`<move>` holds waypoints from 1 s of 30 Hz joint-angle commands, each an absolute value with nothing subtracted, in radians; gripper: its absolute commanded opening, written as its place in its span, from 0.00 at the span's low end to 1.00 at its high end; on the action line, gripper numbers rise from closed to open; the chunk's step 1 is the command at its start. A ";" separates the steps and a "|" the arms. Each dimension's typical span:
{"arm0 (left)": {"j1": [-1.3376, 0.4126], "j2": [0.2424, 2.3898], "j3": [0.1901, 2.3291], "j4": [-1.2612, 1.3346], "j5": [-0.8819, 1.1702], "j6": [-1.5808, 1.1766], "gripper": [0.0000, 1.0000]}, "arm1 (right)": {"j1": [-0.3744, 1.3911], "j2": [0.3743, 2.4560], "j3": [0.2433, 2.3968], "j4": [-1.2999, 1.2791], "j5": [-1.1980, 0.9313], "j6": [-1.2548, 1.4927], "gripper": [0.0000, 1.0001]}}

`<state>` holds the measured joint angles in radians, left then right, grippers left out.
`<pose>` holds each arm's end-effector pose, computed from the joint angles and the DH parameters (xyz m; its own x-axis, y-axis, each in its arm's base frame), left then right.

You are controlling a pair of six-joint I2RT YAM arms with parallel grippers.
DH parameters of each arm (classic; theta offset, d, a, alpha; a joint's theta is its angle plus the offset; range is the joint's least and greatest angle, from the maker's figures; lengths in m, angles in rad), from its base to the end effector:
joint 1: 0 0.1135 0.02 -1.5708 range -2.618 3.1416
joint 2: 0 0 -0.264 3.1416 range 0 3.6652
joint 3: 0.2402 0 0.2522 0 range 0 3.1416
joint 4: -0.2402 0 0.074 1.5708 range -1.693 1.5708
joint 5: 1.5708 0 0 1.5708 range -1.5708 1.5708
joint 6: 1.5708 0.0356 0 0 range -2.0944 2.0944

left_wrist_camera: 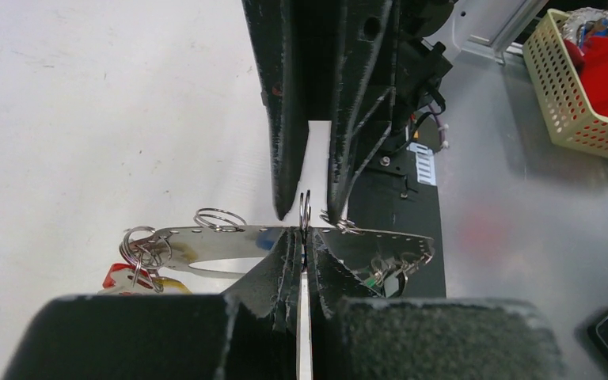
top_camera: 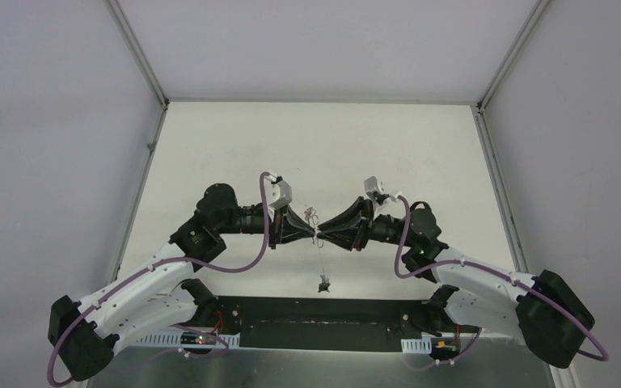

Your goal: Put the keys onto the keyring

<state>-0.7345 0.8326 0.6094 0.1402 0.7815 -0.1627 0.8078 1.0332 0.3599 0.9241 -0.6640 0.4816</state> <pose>0.1268 -0.1483 0.3048 -0.2222 0.0457 -0.9739 0.9736 0.0646 -0.2190 0.1310 0.1688 0.2597 -0.3028 0.2112 -0.9294 -0.9495 0.0169 0.3132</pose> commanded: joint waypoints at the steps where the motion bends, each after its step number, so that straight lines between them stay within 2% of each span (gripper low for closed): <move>1: -0.744 0.801 0.727 -0.001 0.732 -0.092 0.00 | 0.810 0.997 0.372 0.967 -0.664 0.476 0.39; 2: -0.744 0.803 0.755 -0.064 0.727 -0.082 0.00 | 0.810 0.988 0.373 0.953 -0.659 0.467 0.46; 4: -0.745 0.819 0.814 -0.180 0.720 -0.063 0.00 | 0.810 0.964 0.384 0.905 -0.653 0.433 0.54; 11: -0.747 0.885 1.016 -0.562 0.683 0.017 0.00 | 0.810 0.906 0.477 0.651 -0.683 0.291 0.60; 14: -0.750 0.928 1.099 -0.700 0.651 0.045 0.00 | 0.814 0.933 0.505 0.651 -0.711 0.289 0.58; 23: -0.800 1.079 1.343 -1.040 0.540 0.070 0.00 | 0.856 1.062 0.576 0.735 -0.767 0.297 0.38; 30: -0.855 1.130 1.423 -1.120 0.488 0.065 0.00 | 0.900 1.148 0.602 0.813 -0.769 0.324 0.35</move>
